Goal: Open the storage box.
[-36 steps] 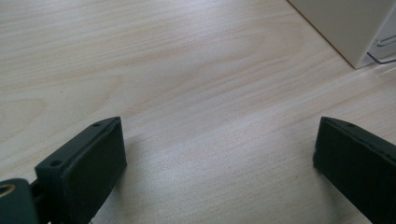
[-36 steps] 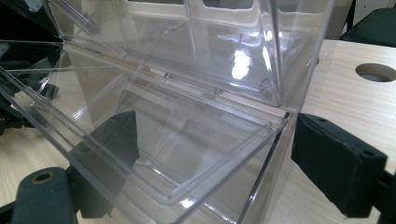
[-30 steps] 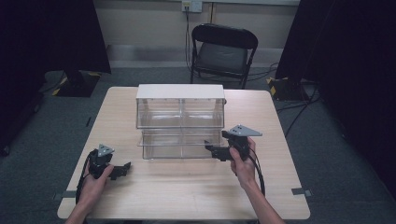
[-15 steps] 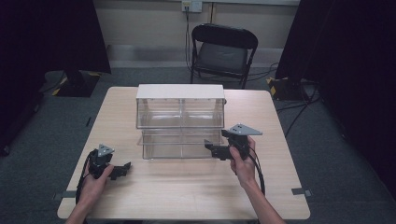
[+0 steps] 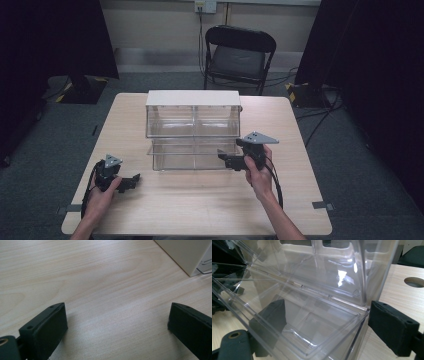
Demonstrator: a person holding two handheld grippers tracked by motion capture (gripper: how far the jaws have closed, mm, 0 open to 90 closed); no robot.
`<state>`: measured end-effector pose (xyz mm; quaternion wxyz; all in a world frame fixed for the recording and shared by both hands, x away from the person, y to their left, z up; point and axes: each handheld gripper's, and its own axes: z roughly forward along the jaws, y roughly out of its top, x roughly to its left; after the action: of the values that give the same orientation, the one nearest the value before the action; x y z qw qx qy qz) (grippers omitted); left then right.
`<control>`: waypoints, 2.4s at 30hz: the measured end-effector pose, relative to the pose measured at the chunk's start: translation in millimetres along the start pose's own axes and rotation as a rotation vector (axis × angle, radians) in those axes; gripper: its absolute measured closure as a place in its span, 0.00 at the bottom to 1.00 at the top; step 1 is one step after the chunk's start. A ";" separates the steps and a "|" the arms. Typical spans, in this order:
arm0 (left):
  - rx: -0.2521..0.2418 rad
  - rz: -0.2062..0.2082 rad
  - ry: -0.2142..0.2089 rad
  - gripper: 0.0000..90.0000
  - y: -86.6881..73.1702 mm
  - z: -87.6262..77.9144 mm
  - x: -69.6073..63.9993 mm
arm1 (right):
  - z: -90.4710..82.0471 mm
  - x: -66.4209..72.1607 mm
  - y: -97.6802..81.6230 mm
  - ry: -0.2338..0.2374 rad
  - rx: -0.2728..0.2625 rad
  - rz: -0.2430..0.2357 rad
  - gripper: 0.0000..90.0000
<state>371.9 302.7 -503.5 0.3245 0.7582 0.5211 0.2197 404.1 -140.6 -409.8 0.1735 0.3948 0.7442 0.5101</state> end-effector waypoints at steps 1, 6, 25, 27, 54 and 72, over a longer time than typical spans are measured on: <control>0.000 0.000 0.000 0.02 0.0 0.0 0.0 | 0.0 -0.1 0.1 -0.001 -0.001 -0.002 0.16; -0.001 0.000 0.001 0.02 0.0 0.1 0.0 | 0.1 -1.0 0.5 -0.001 -0.006 -0.006 0.16; -0.001 0.000 0.001 0.02 0.0 0.1 0.0 | -0.4 -1.3 3.2 -0.007 -0.010 0.000 0.16; -0.001 0.000 0.001 0.02 0.0 0.1 -0.1 | -1.0 -1.3 3.8 -0.008 -0.012 0.004 0.15; 0.001 0.001 -0.001 0.02 0.1 0.0 0.2 | -1.9 0.2 18.9 0.005 -0.035 0.026 0.15; 0.000 0.004 -0.002 0.02 -0.4 -0.5 -0.3 | -1.6 0.6 20.3 0.007 -0.039 0.040 0.14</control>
<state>371.3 302.7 -503.5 0.3244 0.7594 0.5195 0.2196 411.0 -137.6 -390.8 0.1684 0.4044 0.7266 0.5292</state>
